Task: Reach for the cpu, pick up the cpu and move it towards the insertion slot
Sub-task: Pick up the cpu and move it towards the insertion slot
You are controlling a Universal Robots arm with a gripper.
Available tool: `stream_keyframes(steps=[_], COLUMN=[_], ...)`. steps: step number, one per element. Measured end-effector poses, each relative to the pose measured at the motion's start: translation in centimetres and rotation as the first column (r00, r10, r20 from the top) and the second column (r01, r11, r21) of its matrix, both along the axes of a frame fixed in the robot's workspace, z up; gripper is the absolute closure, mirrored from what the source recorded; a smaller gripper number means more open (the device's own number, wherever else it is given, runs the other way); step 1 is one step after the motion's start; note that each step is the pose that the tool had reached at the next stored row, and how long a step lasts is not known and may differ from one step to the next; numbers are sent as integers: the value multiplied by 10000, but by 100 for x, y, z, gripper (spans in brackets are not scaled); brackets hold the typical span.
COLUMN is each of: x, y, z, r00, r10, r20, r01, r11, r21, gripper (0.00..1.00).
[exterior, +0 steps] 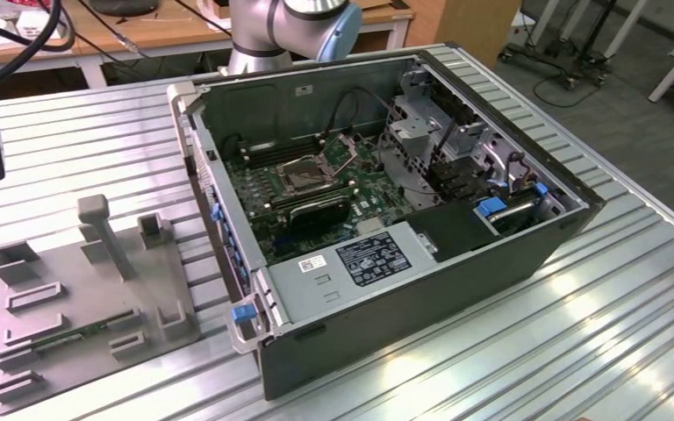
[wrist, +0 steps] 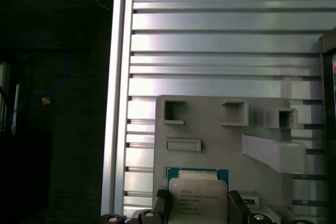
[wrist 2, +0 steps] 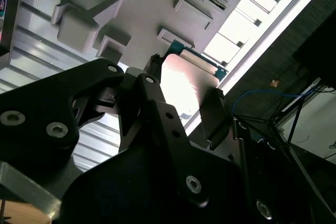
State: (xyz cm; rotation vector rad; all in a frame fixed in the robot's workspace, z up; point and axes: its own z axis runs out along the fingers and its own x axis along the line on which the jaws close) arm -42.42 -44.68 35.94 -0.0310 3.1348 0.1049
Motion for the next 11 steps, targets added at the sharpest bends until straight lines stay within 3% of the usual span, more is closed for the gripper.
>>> stream_keyframes(steps=[6,11], x=[75,81], y=[0,0], z=[0,0], r00=[10000,10000], r10=[0,0], r20=[1,0], r01=[0,0], r11=[10000,10000], r21=[0,0], gripper=[46,46])
